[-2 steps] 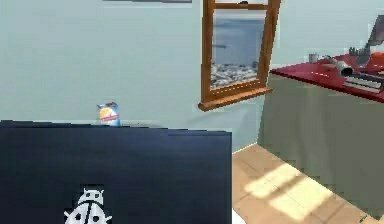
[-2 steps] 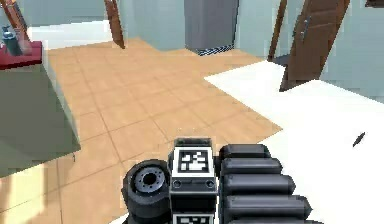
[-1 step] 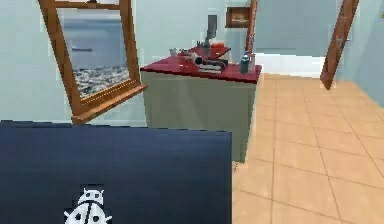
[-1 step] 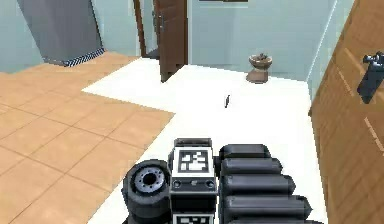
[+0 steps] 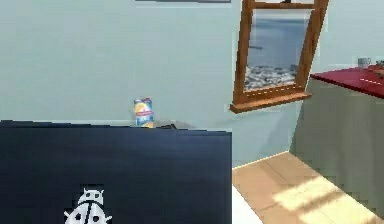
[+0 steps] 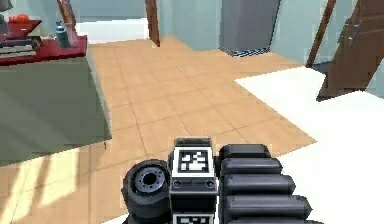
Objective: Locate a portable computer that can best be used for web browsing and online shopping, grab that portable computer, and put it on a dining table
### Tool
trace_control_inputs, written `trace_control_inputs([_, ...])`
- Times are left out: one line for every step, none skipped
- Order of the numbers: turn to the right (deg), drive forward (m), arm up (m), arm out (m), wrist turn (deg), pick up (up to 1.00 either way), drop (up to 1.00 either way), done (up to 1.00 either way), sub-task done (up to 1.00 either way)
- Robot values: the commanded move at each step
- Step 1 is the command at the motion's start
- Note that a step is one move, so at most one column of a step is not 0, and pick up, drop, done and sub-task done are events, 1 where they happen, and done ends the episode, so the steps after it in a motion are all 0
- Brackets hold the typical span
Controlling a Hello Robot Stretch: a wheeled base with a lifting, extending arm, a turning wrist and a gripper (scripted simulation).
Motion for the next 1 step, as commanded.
trace_control_inputs([-45.0,0.00,0.00,0.00,0.0,0.00,0.00,0.00,0.00])
